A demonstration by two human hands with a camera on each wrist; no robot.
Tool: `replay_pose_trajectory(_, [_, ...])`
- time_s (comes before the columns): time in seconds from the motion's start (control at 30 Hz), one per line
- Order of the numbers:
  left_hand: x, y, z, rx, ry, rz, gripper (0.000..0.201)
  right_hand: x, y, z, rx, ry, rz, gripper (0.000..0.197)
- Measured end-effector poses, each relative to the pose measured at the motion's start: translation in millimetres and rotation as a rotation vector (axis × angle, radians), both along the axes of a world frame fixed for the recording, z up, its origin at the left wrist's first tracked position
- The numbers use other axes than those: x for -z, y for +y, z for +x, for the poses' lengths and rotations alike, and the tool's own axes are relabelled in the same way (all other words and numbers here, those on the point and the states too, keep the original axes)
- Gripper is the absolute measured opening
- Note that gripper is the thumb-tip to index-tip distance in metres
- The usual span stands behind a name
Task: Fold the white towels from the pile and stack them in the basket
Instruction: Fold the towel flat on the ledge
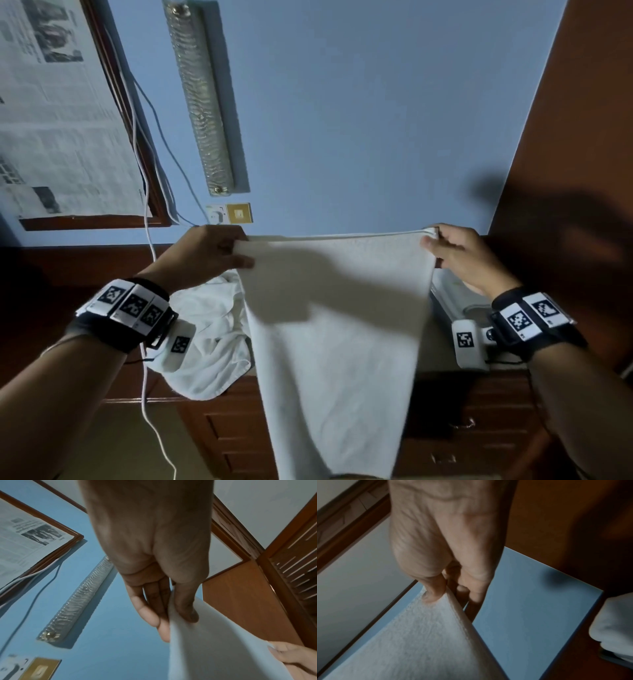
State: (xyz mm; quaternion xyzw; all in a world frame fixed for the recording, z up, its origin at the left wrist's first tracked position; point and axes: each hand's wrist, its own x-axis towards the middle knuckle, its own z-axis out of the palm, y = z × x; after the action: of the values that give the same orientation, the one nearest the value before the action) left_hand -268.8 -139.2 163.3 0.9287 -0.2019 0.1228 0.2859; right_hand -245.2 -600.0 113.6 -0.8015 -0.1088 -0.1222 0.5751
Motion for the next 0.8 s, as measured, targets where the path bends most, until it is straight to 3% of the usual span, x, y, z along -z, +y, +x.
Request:
replay_pose_trajectory(0.1, [22.1,0.1,-5.8,-0.013,-0.018,0.034,0.021,12.1,3.7,-10.9,-0.011,0.025,-0.062,0.025])
replay_pose_trajectory(0.13, [32.2,0.2,-7.1,-0.039,-0.018,0.046,0.023,18.4,6.1,-15.1,-0.017,0.048,-0.067,0.021])
replay_pose_trajectory(0.23, [61.7,0.4,-6.2,-0.122,0.028,-0.005,0.026,34.5,16.1,-30.0,-0.001,0.120,-0.098,0.033])
replay_pose_trajectory(0.33, [76.1,-0.8,0.1,-0.186,0.169,-0.202,0.032,36.3,26.3,-41.5,-0.019,0.088,-0.145,0.015])
replay_pose_trajectory(0.4, [77.0,-2.2,7.6,-0.317,0.068,-0.158,0.041,24.4,39.4,-46.7,-0.043,0.027,-0.098,0.006])
replay_pose_trajectory(0.47, [70.1,-13.9,9.0,-0.383,-0.154,-0.069,0.043,11.2,58.0,-46.0,-0.040,-0.023,-0.017,0.008])
replay_pose_trajectory(0.53, [61.4,-43.6,-0.8,-0.227,-0.255,-0.075,0.037,0.5,82.6,-44.6,-0.046,-0.020,0.075,0.011])
replay_pose_trajectory(0.6, [55.8,-90.3,-26.8,0.021,-0.032,-0.145,0.040,-4.7,107.9,-42.3,-0.015,-0.022,0.099,0.014])
replay_pose_trajectory(0.67, [64.9,-138.3,-43.7,0.067,0.197,-0.182,0.059,-5.2,128.6,-41.3,0.002,-0.019,0.072,0.015])
replay_pose_trajectory(0.73, [78.8,-171.6,-43.2,-0.098,0.161,-0.110,0.062,-6.5,139.2,-44.0,-0.015,-0.007,0.042,0.014])
replay_pose_trajectory(0.8, [84.4,-178.8,-35.6,-0.164,0.070,-0.188,0.036,-9.5,140.6,-48.8,-0.066,0.020,0.053,0.013])
